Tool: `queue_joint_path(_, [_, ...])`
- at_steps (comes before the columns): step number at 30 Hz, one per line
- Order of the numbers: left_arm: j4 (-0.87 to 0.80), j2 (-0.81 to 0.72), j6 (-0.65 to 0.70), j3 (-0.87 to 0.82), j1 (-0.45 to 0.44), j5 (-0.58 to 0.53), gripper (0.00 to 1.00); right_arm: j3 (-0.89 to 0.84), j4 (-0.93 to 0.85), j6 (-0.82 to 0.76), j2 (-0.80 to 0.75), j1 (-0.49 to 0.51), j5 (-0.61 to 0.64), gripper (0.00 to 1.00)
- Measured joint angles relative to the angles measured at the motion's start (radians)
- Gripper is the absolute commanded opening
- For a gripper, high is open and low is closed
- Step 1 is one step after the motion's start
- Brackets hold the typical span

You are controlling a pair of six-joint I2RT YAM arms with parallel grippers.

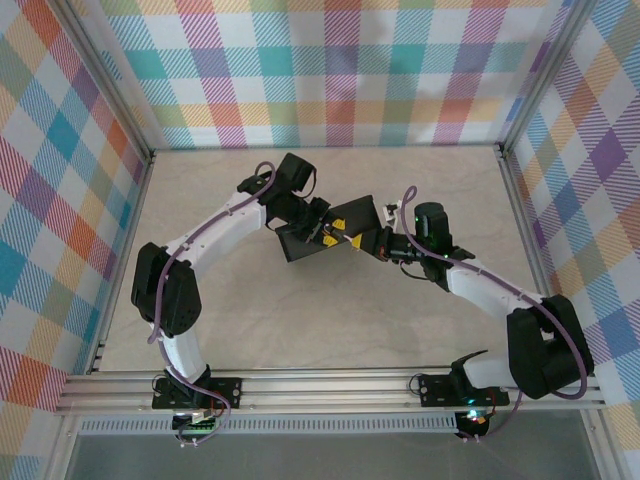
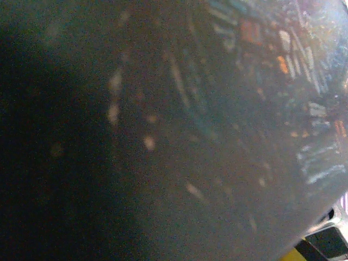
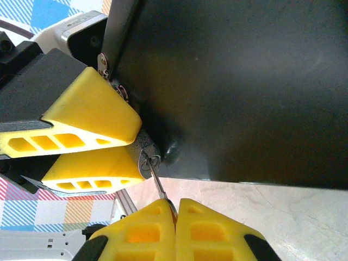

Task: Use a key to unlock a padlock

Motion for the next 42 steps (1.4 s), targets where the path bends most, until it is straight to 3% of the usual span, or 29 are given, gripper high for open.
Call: queue_joint_path(42, [0.064, -0.033, -0.029, -0.058, 0.029, 0.03, 0.04, -0.054, 0.346, 0.066, 0.137, -0.01, -0.119, 0.08])
